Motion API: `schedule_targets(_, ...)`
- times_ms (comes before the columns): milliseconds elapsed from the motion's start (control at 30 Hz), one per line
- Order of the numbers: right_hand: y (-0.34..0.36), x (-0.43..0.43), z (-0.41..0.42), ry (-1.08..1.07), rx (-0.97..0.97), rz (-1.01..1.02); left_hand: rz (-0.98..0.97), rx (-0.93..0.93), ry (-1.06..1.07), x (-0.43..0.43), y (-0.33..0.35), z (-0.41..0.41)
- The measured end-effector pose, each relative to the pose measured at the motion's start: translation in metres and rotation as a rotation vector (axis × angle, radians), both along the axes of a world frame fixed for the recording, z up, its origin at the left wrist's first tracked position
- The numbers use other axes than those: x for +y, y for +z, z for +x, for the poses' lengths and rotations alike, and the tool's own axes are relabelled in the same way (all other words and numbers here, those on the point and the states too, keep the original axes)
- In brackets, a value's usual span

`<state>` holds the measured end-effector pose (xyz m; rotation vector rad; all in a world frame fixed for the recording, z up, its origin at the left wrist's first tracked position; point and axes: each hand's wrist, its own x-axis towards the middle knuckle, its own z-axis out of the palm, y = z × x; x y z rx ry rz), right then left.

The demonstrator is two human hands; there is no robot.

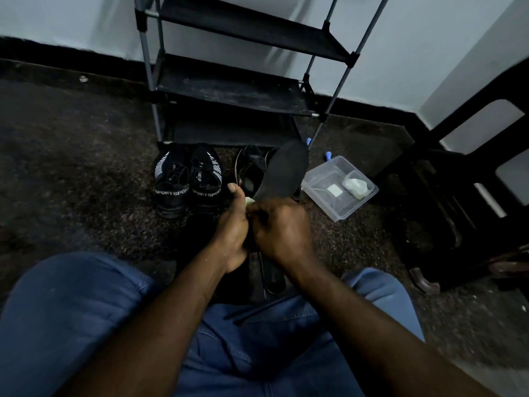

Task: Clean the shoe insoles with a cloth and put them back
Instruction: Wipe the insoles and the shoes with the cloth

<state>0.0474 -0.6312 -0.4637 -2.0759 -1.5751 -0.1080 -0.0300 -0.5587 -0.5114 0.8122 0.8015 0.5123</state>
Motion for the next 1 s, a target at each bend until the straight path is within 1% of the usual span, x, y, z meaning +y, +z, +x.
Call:
schedule_targets(133,-0.002,0.007,0.026,-0.198,-0.01,-0.001,0.038,-0.012,-0.083,-0.006,0.007,-0.001)
schedule_targets(167,-0.003,0.007,0.027,-0.218,-0.012,-0.005,0.045,-0.014,-0.096,-0.008,0.006,-0.002)
schedule_targets(200,-0.004,0.007,0.024,-0.203,-0.02,-0.009,0.047,-0.012,-0.088,-0.009,0.004,-0.003)
schedule_targets(333,-0.003,0.001,0.006,-0.029,-0.027,-0.031,0.008,-0.022,-0.029,-0.006,0.01,-0.003)
schedule_targets(400,-0.002,0.006,0.018,-0.094,-0.077,-0.047,0.021,0.001,-0.051,-0.008,0.015,-0.001)
schedule_targets(467,-0.002,0.009,0.031,-0.218,-0.046,-0.044,0.047,-0.002,-0.083,-0.011,0.015,-0.001)
schedule_targets(500,-0.002,0.008,0.034,-0.24,-0.012,-0.039,0.053,0.001,-0.086,-0.013,0.013,-0.002)
schedule_targets(600,-0.004,0.001,0.017,-0.113,0.023,-0.003,0.028,0.004,-0.036,-0.013,0.011,-0.003)
schedule_targets(667,-0.004,-0.003,0.007,-0.052,-0.044,-0.024,0.005,0.0,-0.009,-0.01,0.012,-0.001)
schedule_targets(700,-0.003,-0.002,0.01,-0.063,-0.096,-0.034,0.016,0.008,-0.018,-0.01,0.013,0.0)
schedule_targets(767,-0.004,0.001,0.025,-0.173,-0.15,-0.049,0.059,0.009,-0.062,-0.012,0.014,-0.001)
schedule_targets(833,-0.004,0.004,0.041,-0.275,-0.085,-0.059,0.085,0.018,-0.094,-0.014,0.013,-0.002)
schedule_targets(867,-0.004,0.004,0.045,-0.284,-0.037,-0.052,0.091,0.024,-0.1,-0.014,0.013,-0.003)
schedule_targets(933,-0.005,0.001,0.037,-0.217,0.001,-0.032,0.08,0.025,-0.082,-0.014,0.012,-0.003)
schedule_targets(1000,-0.006,-0.003,0.017,-0.09,-0.005,-0.033,0.036,0.013,-0.024,-0.013,0.011,-0.001)
